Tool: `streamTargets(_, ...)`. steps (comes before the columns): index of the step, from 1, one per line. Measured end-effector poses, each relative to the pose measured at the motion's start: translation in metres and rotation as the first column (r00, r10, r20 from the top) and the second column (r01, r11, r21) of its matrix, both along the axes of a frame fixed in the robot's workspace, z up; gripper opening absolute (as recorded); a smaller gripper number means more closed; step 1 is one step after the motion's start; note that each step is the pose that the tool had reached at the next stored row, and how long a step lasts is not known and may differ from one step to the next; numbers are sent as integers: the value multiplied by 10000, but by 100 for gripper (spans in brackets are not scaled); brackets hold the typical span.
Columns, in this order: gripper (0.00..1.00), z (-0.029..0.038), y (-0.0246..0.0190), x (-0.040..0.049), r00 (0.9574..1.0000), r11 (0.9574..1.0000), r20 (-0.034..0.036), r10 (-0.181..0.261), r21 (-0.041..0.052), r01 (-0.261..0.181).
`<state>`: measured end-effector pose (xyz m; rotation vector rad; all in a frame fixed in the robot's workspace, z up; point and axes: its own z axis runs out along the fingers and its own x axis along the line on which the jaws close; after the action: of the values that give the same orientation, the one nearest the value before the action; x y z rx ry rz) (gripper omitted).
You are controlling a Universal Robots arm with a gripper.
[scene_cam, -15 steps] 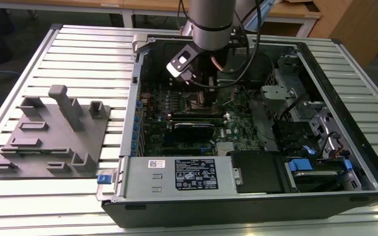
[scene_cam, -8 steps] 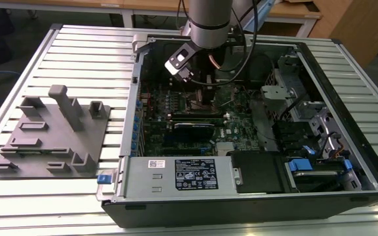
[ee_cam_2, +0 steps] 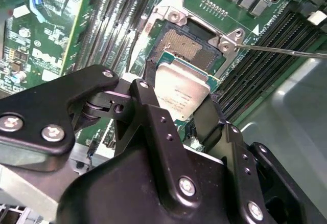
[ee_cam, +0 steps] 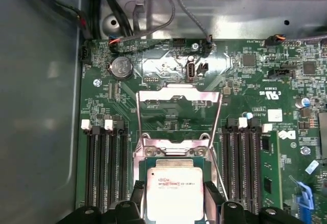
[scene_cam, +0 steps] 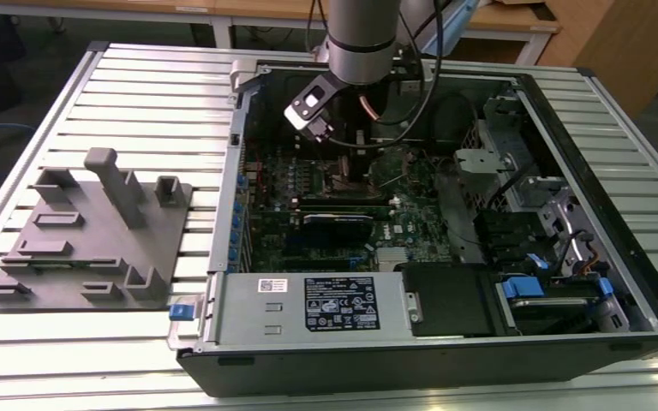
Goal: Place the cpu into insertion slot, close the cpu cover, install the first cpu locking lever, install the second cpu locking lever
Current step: 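Place the cpu into insertion slot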
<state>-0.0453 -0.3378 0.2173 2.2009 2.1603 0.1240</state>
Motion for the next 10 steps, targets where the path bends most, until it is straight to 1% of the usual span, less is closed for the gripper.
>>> streamTargets(5,54,-23,14,-41,10000,10000,1,-30,1,30)
streamTargets(10,54,-76,15,-43,10000,10000,0,-31,1,31)
